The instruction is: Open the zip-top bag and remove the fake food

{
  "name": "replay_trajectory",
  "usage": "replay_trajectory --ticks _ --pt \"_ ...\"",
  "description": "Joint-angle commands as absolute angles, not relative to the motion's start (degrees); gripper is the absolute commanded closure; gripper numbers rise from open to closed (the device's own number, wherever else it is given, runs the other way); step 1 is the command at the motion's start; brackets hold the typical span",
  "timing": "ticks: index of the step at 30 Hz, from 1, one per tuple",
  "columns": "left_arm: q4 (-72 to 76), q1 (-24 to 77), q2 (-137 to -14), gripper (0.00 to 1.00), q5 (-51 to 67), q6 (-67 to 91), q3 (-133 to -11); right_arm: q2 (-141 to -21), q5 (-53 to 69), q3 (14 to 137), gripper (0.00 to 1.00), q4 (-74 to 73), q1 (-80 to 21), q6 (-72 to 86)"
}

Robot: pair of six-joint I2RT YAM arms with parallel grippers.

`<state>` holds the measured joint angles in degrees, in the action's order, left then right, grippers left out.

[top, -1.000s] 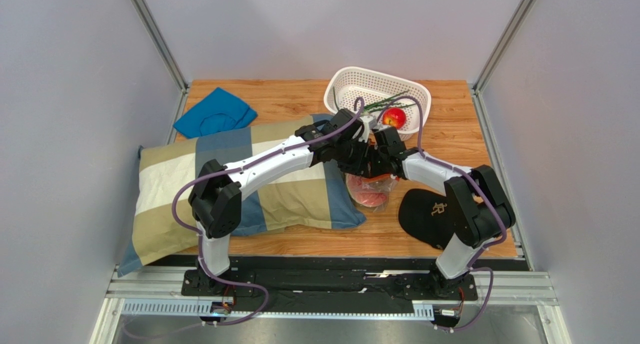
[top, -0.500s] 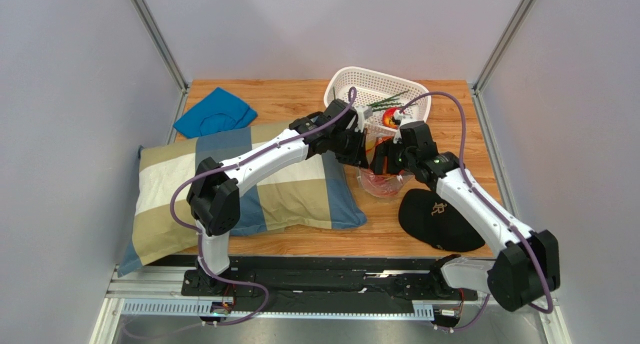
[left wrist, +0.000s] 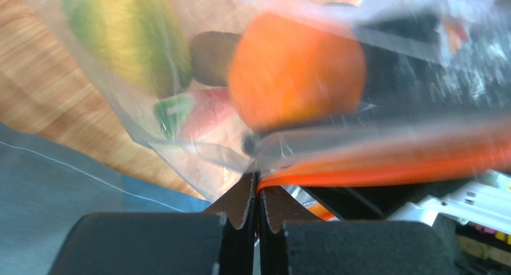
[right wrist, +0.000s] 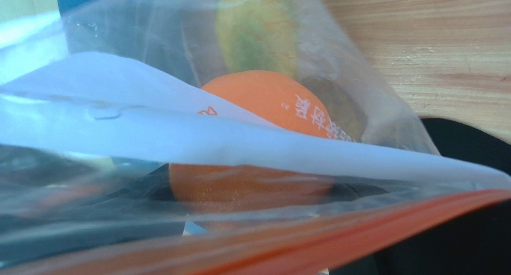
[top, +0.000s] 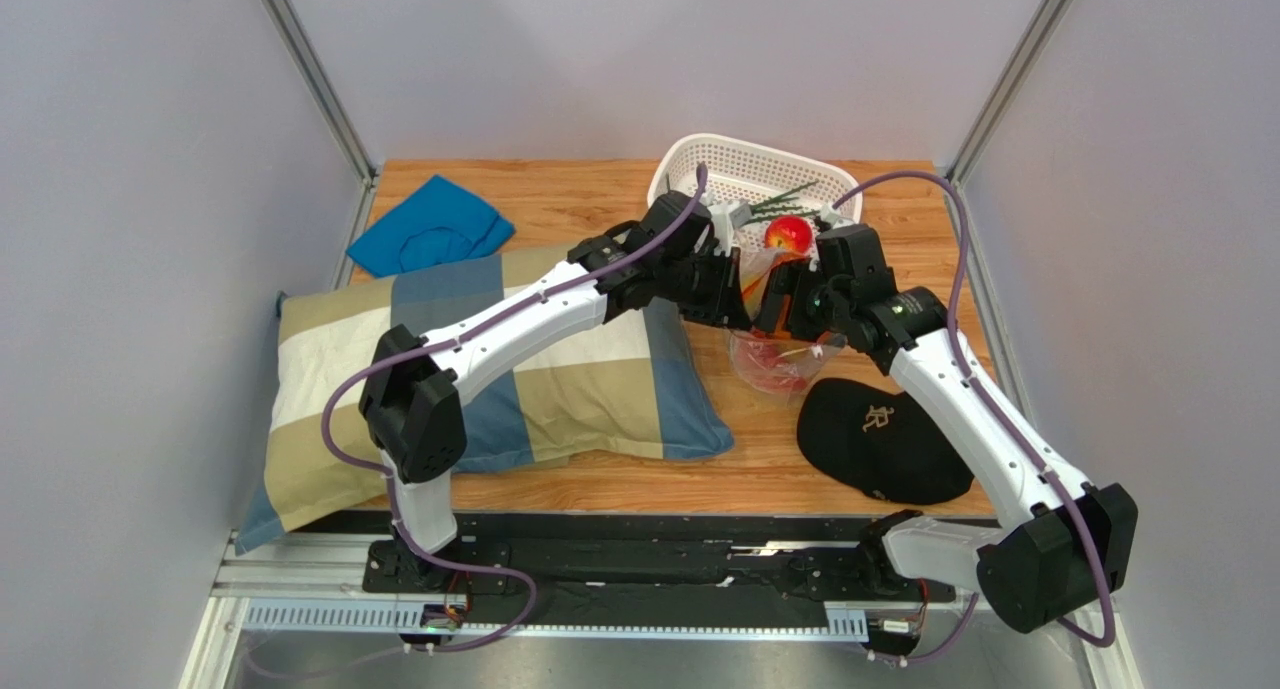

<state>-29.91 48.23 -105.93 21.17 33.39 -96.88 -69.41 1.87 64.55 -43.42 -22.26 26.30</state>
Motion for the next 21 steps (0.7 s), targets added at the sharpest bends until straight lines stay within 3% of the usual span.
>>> replay_trajectory --ticks 1,5,7,21 --pt "-25.0 50.8 -101.9 1.00 23.8 40.1 -90.8 -70.6 -5.1 67.2 0.91 -32.8 -22.6 44.1" --pt "-25.2 51.5 -102.2 1.00 24.5 40.4 -89.8 -75.5 -1.7 69.8 0.94 -33.7 -22.9 46.3" --pt "-25.9 51.4 -101.6 1.00 23.2 38.9 -90.0 -76.5 3.9 69.7 0.95 -32.3 -23.1 39.9" --pt "-32.0 47.4 -100.0 1.00 17.1 28.0 -96.5 -67.9 15.6 54.6 1.00 -38.9 -24.9 18.4"
